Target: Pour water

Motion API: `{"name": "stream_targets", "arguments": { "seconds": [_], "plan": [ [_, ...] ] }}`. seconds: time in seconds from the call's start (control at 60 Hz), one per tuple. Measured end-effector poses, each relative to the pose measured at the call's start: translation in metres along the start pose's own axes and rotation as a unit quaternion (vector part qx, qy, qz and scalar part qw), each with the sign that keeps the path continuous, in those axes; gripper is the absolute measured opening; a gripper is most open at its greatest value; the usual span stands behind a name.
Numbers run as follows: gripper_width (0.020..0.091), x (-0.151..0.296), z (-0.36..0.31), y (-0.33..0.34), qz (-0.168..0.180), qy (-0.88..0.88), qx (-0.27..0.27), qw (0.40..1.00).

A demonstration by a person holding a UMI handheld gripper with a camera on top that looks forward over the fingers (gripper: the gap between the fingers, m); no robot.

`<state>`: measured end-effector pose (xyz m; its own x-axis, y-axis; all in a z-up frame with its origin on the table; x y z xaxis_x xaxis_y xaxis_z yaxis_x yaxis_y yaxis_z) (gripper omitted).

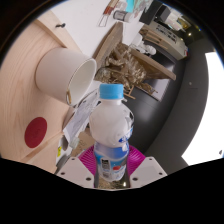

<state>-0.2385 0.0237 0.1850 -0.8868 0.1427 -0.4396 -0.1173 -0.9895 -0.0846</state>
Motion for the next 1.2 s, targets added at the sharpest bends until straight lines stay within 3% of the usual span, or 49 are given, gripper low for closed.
{"name": "stream_targets", "arguments": {
  "seconds": [0.15, 0.283, 0.517, 0.633, 0.75, 1.033, 1.2],
  "plan": [
    [0.0347, 0.002, 0.0, 0.002, 0.0, -0.061, 0.021, 0.998],
    [0.0347, -0.015, 0.004, 0.009, -0.033, -0.251, 0.073, 0.965],
    [0.0348, -0.024, -0.02, 0.028, -0.076, -0.615, 0.172, 0.766],
    [0.0348, -0.014, -0.052, 0.028, -0.085, -0.722, 0.21, 0.654],
    [0.0351, -0.004, -0.088, 0.023, -0.087, -0.774, 0.233, 0.582],
    [0.0377, 0.016, -0.127, 0.022, -0.076, -0.803, 0.238, 0.542],
    [0.0501, 0.013, -0.127, 0.026, -0.074, -0.815, 0.231, 0.526]
  ]
}}
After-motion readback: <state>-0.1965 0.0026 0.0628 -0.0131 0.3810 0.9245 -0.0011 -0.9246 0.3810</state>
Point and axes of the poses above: the point between the fingertips, and its own axes, seen from behind it with the camera up: z to the right, x up, y backward, against the way the camera looks, the point moved 3 cm from there along y, backward, against the way the camera looks, and after that the axes turned 2 degrees about -x, right-handed, at the moved point
